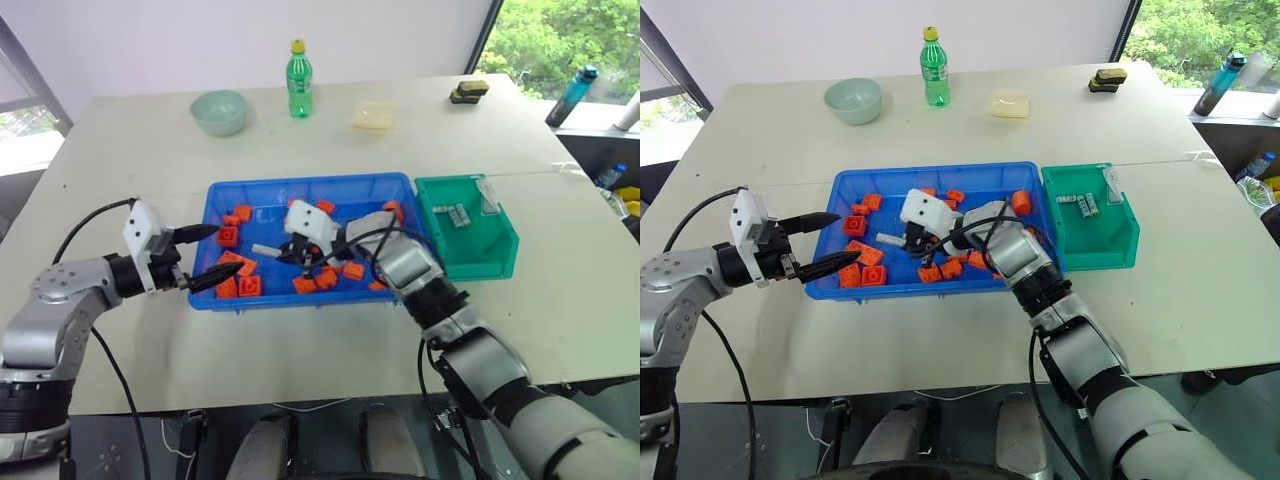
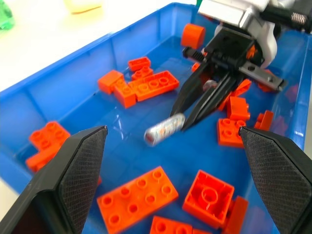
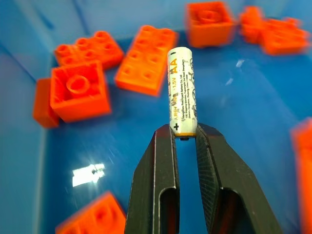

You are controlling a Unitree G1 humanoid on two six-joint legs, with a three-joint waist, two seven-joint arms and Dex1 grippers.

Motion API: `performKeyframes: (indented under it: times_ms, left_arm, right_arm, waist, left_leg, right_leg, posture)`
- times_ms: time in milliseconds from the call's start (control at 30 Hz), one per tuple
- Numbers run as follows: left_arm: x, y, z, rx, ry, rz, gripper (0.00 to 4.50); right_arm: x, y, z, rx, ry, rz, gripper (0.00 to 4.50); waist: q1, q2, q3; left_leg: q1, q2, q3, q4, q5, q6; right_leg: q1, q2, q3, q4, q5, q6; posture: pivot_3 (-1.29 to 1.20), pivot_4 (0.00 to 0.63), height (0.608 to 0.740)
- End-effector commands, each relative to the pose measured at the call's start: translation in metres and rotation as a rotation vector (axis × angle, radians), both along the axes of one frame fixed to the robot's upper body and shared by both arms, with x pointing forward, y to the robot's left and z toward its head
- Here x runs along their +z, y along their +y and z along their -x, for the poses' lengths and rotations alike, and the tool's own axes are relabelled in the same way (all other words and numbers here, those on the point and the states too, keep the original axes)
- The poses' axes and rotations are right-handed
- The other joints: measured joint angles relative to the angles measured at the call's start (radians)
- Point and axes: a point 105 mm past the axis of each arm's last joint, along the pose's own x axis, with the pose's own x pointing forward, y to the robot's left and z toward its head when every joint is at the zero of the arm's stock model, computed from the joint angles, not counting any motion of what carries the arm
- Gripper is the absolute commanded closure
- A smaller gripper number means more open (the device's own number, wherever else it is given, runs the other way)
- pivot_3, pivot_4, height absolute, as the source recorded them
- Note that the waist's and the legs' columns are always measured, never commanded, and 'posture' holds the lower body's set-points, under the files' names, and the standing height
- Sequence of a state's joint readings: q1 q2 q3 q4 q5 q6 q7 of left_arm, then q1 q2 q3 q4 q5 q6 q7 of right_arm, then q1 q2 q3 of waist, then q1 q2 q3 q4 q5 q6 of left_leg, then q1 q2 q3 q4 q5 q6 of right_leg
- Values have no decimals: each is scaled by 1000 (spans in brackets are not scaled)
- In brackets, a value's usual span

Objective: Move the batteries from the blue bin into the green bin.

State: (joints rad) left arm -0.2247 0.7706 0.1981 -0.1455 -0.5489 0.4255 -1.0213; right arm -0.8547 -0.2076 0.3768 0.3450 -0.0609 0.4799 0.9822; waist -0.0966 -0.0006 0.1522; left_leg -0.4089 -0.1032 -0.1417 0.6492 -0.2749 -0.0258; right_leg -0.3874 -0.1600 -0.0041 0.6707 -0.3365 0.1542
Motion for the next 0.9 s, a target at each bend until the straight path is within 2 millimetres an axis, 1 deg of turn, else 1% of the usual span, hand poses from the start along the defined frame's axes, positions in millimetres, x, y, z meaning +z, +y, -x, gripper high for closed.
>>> performKeyframes:
  times_ms: [33,100,133,167,233,267,300,367,433,500,567,633,700,733,767,833,867,900]
  left_arm:
    - [9,-8,-2,-38,-28,28,0]
    - [10,-17,-2,-79,-24,40,0]
    - [9,-22,-1,-104,-23,40,0]
    - [8,-26,0,-128,-22,37,0]
    - [7,-36,4,-190,-24,26,0]
    - [8,-40,5,-216,-25,24,0]
    - [8,-42,5,-232,-25,23,0]
    - [13,-46,3,-258,-32,26,0]
    - [18,-49,-1,-277,-41,26,0]
    - [20,-50,-6,-286,-45,26,0]
    - [22,-50,-10,-291,-48,25,0]
    - [23,-50,-13,-295,-53,24,0]
    - [24,-50,-14,-298,-57,23,0]
    - [24,-50,-15,-298,-61,24,0]
    - [25,-51,-16,-299,-62,25,0]
    - [25,-52,-17,-301,-63,26,0]
    - [25,-52,-17,-304,-63,26,0]
    - [25,-53,-17,-306,-62,29,0]
  right_arm:
    - [43,-24,-6,-73,-57,-94,4500]
    - [77,-65,-14,-197,-79,-159,4500]
    - [90,-84,-16,-256,-87,-187,4500]
    - [99,-100,-16,-305,-92,-205,4500]
    - [114,-140,-13,-425,-111,-223,4500]
    - [119,-158,-10,-480,-122,-221,4500]
    - [122,-169,-8,-514,-129,-218,4500]
    - [123,-199,0,-611,-146,-189,4500]
    - [120,-226,9,-699,-147,-162,4500]
    - [111,-247,17,-775,-126,-150,4500]
    - [101,-255,25,-811,-95,-140,4500]
    - [91,-257,32,-811,-101,-93,4500]
    - [86,-254,36,-804,-103,-78,3434]
    - [86,-252,36,-796,-117,-66,3098]
    - [86,-251,35,-788,-138,-45,2574]
    - [88,-249,32,-774,-162,-19,1755]
    - [90,-247,30,-758,-162,-19,1208]
    - [91,-243,29,-739,-155,-24,1208]
  waist:
    - [1,0,0]
    - [9,0,0]
    - [20,0,0]
    - [28,0,0]
    - [39,0,0]
    - [43,0,0]
    - [46,0,0]
    - [50,0,0]
    - [53,0,0]
    - [53,0,0]
    - [50,0,0]
    - [48,0,0]
    - [46,0,0]
    - [46,0,0]
    - [47,0,0]
    - [50,0,0]
    - [51,0,0]
    - [52,0,0]
  left_leg:
    - [0,0,0,0,0,0]
    - [-1,0,0,0,0,0]
    - [-3,-1,0,2,0,0]
    - [-4,-2,0,3,0,0]
    - [-4,-4,0,3,0,1]
    - [-4,-4,0,3,0,1]
    - [-4,-4,1,3,0,1]
    - [-4,-3,2,3,0,1]
    - [-4,-3,4,3,0,1]
    - [-4,-3,5,3,0,1]
    - [-4,-3,5,3,0,1]
    - [-4,-2,7,3,0,1]
    - [-4,-2,7,3,0,1]
    - [-4,-2,7,3,0,1]
    - [-4,-2,7,3,0,1]
    - [-4,-2,7,4,0,1]
    - [-4,-2,7,4,0,2]
    - [-4,-2,7,4,0,2]
  right_leg:
    - [0,0,0,0,0,0]
    - [-1,0,0,0,0,0]
    - [-1,-1,0,0,0,0]
    - [-1,-2,0,0,0,0]
    - [-1,-4,0,-1,0,0]
    - [-1,-4,0,-1,0,0]
    - [-1,-4,0,-1,0,0]
    - [-1,-4,0,-2,0,0]
    - [-1,-4,0,-2,0,0]
    - [-1,-4,0,-2,0,0]
    - [-1,-5,0,-2,0,0]
    - [-1,-4,0,-1,0,0]
    - [-2,-4,0,-1,0,0]
    - [-1,-4,0,-1,0,0]
    - [-1,-4,0,-1,0,0]
    - [-1,-4,0,-1,0,0]
    - [-1,-4,0,-1,0,0]
    - [-1,-4,0,-1,0,0]
  posture:
    - [0,150,727]
    - [0,150,727]
    - [0,150,727]
    - [0,150,727]
    - [0,150,727]
    - [0,150,727]
    - [0,150,727]
    - [0,150,727]
    - [0,150,727]
    - [0,150,727]
    - [0,150,727]
    - [0,150,727]
    - [0,150,727]
    - [0,150,727]
    - [0,150,727]
    - [0,150,727]
    - [0,150,727]
    - [0,150,727]
